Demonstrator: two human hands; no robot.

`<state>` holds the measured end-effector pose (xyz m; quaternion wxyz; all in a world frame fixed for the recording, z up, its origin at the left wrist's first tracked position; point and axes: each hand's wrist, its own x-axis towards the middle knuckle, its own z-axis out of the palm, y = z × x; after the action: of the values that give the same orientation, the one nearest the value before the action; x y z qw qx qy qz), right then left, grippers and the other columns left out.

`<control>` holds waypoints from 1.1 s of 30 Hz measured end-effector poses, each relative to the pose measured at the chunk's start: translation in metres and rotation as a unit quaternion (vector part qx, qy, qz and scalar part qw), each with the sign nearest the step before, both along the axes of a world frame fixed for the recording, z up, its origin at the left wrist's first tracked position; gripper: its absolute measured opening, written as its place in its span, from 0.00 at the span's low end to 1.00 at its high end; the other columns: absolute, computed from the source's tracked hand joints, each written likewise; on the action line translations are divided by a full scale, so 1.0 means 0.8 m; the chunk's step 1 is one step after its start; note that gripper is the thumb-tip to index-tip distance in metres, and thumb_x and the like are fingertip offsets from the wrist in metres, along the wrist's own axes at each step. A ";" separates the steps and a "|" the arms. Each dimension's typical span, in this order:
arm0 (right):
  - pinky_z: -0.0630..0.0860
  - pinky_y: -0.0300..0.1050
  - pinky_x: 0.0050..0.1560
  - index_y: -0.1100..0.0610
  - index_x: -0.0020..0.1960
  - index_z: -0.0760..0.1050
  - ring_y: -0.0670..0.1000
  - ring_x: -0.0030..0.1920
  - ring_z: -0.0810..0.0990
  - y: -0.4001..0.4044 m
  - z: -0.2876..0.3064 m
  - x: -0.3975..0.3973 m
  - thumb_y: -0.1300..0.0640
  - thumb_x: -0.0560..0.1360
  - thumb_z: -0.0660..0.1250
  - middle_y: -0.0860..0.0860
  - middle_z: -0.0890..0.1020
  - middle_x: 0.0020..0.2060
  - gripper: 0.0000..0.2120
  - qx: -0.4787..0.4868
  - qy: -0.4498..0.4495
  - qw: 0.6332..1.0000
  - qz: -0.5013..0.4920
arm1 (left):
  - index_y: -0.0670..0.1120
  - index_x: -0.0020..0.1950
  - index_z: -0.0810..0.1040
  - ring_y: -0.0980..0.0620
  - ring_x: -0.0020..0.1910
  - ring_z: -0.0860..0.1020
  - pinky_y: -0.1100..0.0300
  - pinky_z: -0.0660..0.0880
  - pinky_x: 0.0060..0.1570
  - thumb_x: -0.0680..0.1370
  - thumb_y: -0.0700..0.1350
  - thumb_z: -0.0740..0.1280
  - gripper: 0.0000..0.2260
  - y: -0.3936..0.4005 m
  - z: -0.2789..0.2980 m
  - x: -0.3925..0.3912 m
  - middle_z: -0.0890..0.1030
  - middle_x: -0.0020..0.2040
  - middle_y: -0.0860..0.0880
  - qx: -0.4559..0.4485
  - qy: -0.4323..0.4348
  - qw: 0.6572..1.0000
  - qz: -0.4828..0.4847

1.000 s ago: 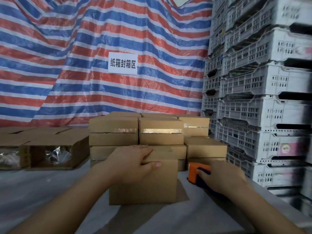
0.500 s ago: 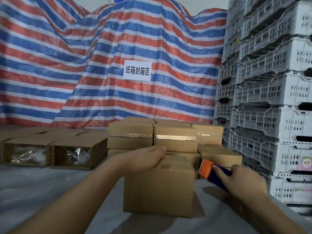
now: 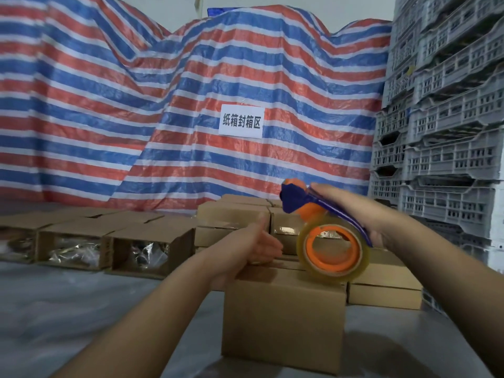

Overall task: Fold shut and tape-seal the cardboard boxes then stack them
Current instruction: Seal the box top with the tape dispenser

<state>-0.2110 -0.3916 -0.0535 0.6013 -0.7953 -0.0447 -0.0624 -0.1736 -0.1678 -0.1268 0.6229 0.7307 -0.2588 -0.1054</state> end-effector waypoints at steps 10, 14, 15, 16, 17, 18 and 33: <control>0.81 0.43 0.32 0.59 0.46 0.84 0.52 0.30 0.83 0.013 0.005 0.025 0.38 0.61 0.75 0.57 0.85 0.37 0.25 -0.054 0.022 0.997 0.055 | 0.39 0.55 0.80 0.49 0.53 0.83 0.59 0.69 0.52 0.83 0.61 0.50 0.29 0.004 0.006 0.009 0.85 0.53 0.41 -0.152 0.116 0.981 0.012; 0.80 0.41 0.31 0.60 0.49 0.81 0.51 0.29 0.82 0.018 0.007 0.024 0.40 0.64 0.72 0.56 0.85 0.35 0.25 -0.058 0.028 0.996 0.054 | 0.39 0.57 0.79 0.47 0.53 0.83 0.55 0.68 0.60 0.82 0.58 0.58 0.23 0.010 0.008 0.007 0.85 0.52 0.42 -0.188 0.140 0.972 -0.002; 0.80 0.41 0.30 0.60 0.51 0.80 0.51 0.28 0.82 0.019 0.009 0.024 0.40 0.66 0.71 0.56 0.85 0.34 0.25 -0.065 0.031 0.996 0.052 | 0.40 0.58 0.78 0.47 0.52 0.84 0.58 0.73 0.53 0.81 0.57 0.61 0.21 0.010 0.010 0.005 0.85 0.53 0.42 -0.197 0.141 0.970 -0.003; 0.80 0.41 0.30 0.60 0.53 0.79 0.51 0.28 0.82 0.020 0.010 0.024 0.40 0.69 0.70 0.56 0.85 0.34 0.25 -0.076 0.033 0.995 0.050 | 0.40 0.60 0.78 0.47 0.50 0.85 0.60 0.77 0.44 0.81 0.55 0.63 0.19 0.008 0.012 0.003 0.84 0.55 0.41 -0.208 0.140 0.968 -0.001; 0.79 0.40 0.29 0.60 0.54 0.78 0.50 0.28 0.82 0.021 0.011 0.024 0.41 0.72 0.69 0.55 0.85 0.34 0.24 -0.084 0.036 0.995 0.047 | 0.41 0.61 0.77 0.47 0.49 0.85 0.61 0.79 0.36 0.81 0.52 0.65 0.16 0.006 0.014 0.002 0.83 0.56 0.41 -0.223 0.137 0.965 0.000; 0.79 0.40 0.29 0.60 0.55 0.78 0.50 0.28 0.82 0.023 0.011 0.024 0.41 0.74 0.67 0.55 0.85 0.34 0.23 -0.089 0.039 0.994 0.044 | 0.42 0.62 0.77 0.47 0.50 0.85 0.61 0.80 0.35 0.80 0.49 0.66 0.14 0.005 0.015 0.000 0.83 0.57 0.41 -0.237 0.135 0.962 0.003; 0.81 0.47 0.58 0.53 0.62 0.80 0.48 0.51 0.85 -0.004 0.019 0.043 0.45 0.79 0.66 0.52 0.84 0.58 0.17 -0.215 0.009 0.976 0.027 | 0.44 0.38 0.73 0.48 0.46 0.78 0.54 0.72 0.52 0.83 0.44 0.61 0.13 0.004 0.004 0.000 0.75 0.30 0.49 -0.114 0.048 0.986 0.112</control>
<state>-0.1764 -0.3952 -0.0382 0.4180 -0.9050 -0.0731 -0.0283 -0.1734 -0.1649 -0.1237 0.7218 0.6732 -0.1558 -0.0396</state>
